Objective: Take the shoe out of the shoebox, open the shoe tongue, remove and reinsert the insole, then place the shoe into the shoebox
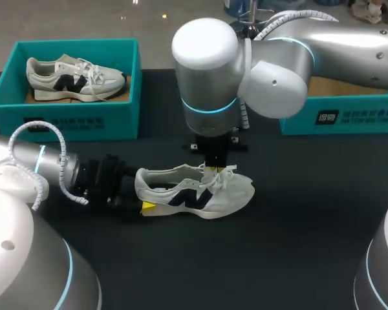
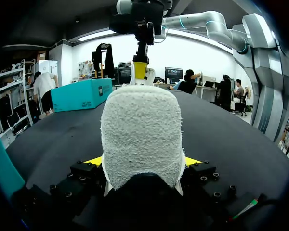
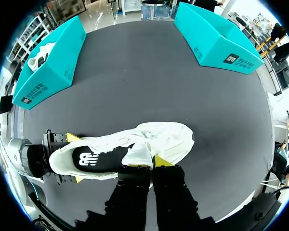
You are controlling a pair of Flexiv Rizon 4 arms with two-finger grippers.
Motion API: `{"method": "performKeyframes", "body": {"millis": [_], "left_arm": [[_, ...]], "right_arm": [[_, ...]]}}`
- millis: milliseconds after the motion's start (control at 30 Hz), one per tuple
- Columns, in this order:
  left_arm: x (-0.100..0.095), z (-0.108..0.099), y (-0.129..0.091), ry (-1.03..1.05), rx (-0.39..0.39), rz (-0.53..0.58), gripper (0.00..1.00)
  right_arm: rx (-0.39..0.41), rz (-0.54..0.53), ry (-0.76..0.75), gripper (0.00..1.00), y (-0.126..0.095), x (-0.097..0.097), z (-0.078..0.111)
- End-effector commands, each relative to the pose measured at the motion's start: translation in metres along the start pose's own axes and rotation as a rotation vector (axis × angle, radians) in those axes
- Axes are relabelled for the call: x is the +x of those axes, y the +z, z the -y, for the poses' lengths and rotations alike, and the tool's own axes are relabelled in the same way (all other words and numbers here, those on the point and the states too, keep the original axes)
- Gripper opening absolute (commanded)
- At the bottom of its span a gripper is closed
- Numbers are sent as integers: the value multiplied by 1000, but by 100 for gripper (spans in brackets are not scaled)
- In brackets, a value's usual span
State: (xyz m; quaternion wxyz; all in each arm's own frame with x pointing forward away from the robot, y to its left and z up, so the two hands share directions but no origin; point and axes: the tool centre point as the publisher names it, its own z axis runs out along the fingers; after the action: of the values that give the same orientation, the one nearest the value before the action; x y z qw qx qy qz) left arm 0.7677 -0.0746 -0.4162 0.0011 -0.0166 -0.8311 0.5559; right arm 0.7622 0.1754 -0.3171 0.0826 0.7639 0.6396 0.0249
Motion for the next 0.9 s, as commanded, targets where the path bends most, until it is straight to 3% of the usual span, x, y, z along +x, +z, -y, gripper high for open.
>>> {"method": "performKeyframes", "body": {"millis": [33,400,900], "left_arm": [[0,0,0,-1,-5,1,0],[0,0,0,-1,-5,1,0],[0,0,0,-1,-5,1,0]], "right_arm": [[3,-6,13,0,3,-10,-6],[20,-30,65,0,18,-34,-19],[76,-12,104,0,65,-44,-7]]}}
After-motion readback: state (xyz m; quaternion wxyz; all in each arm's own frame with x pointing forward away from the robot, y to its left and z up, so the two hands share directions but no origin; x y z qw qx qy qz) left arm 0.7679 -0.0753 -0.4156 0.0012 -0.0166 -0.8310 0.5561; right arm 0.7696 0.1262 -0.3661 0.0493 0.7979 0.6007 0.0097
